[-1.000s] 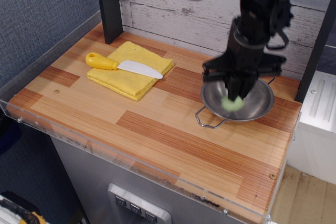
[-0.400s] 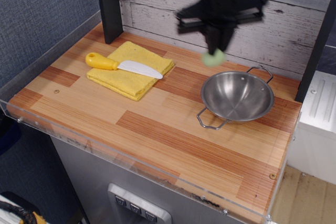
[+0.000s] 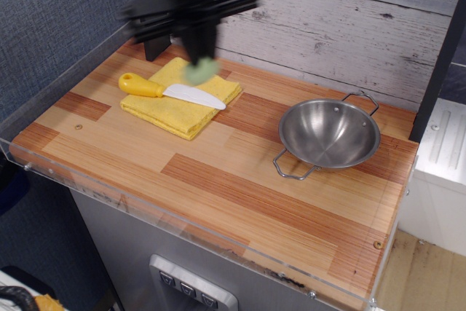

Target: Move the pear and place bottom left of table

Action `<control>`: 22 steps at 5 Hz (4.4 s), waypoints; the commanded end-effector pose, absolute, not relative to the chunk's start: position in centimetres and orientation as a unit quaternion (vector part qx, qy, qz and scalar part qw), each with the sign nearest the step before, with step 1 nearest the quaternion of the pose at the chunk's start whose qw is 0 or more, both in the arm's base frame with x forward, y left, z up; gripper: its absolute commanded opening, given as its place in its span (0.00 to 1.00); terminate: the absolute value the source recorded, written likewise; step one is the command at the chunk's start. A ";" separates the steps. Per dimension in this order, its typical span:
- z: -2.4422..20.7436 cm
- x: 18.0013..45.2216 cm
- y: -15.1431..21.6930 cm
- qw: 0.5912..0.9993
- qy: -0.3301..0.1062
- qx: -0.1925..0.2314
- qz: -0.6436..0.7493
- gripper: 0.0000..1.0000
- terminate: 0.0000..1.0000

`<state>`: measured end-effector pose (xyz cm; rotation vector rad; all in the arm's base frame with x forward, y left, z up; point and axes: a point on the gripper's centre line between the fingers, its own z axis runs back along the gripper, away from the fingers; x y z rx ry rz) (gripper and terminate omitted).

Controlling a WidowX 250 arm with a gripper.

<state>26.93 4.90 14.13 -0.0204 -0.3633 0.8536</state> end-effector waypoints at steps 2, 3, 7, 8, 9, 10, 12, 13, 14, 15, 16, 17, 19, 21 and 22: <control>12.5 21.7 13.5 0.848 -0.181 0.026 0.497 0.00 0.00; 11.1 21.4 15.6 0.839 -0.170 0.045 0.515 0.00 0.00; 5.7 23.8 19.8 0.835 -0.162 0.072 0.521 0.00 0.00; 4.8 23.8 20.2 0.834 -0.157 0.064 0.525 0.00 0.00; 3.5 23.9 20.1 0.840 -0.143 0.049 0.521 0.00 0.00; 3.6 23.6 20.5 0.832 -0.145 0.026 0.535 1.00 0.00; 4.2 23.6 20.5 0.831 -0.133 0.018 0.540 1.00 0.00; 4.9 23.6 20.5 0.828 -0.136 0.015 0.544 1.00 0.00; 5.6 23.8 20.4 0.828 -0.141 0.014 0.542 1.00 0.00; 6.3 24.1 20.3 0.828 -0.146 0.014 0.541 1.00 0.00; 7.6 24.4 19.7 0.829 -0.153 0.018 0.538 1.00 0.00; 9.7 24.8 18.5 0.827 -0.172 0.011 0.535 1.00 0.00; 12.8 25.0 16.8 0.827 -0.200 -0.003 0.525 1.00 0.00; 12.8 25.0 16.8 0.827 -0.200 -0.003 0.525 1.00 0.00; 12.8 25.0 16.8 0.827 -0.200 -0.003 0.525 1.00 1.00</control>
